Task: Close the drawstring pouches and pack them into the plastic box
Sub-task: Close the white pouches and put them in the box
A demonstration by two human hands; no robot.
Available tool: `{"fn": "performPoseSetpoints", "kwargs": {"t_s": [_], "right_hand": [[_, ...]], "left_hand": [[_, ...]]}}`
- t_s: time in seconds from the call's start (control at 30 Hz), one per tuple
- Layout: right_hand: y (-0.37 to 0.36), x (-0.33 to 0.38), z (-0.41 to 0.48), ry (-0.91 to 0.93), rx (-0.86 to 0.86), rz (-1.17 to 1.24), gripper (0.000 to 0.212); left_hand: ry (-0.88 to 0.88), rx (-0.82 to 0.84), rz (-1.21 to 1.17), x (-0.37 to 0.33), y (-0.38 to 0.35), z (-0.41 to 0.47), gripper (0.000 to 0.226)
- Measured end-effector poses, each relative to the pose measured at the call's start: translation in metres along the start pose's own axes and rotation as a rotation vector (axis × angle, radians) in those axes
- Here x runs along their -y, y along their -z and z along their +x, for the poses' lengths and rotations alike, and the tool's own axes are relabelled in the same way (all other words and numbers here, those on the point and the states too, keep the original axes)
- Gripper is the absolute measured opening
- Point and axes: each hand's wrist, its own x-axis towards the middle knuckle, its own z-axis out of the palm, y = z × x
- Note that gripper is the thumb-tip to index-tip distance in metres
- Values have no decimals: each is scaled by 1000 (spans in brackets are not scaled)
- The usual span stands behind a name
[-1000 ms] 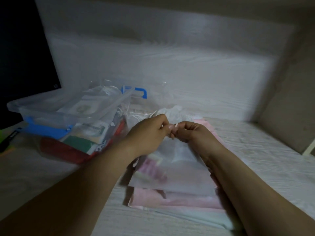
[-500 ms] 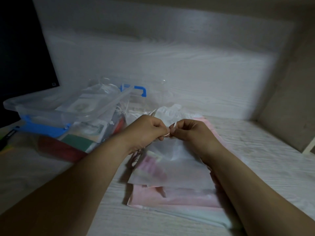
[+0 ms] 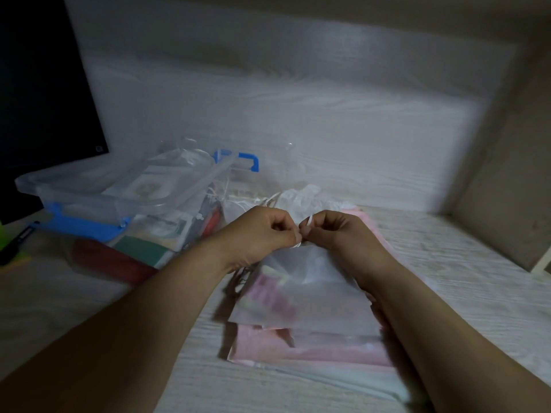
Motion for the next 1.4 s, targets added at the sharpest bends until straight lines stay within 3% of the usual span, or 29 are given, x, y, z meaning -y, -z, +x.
{"fn": "performPoseSetpoints", "kwargs": {"t_s": [0.13, 0.27, 0.47, 1.03, 1.23, 1.4], "right_hand": [[0, 1, 0, 30, 28, 38, 22], [1, 1, -1, 47, 35, 51, 13], [4, -5, 2, 138, 13, -68, 7], [3, -7, 5, 222, -17, -189, 10], [1, -8, 5, 234, -16, -246, 12], [0, -9, 5, 258, -12, -279, 12]], "left_hand": [[-52, -9, -1, 3, -1, 1, 10], [-64, 20, -17, 4, -1, -2, 12], [-71, -17, 101, 8, -6, 3, 10], [18, 12, -192, 9, -7, 2, 5], [62, 44, -166, 11, -7, 3, 12], [14, -79, 11, 9, -17, 6, 22]]}}
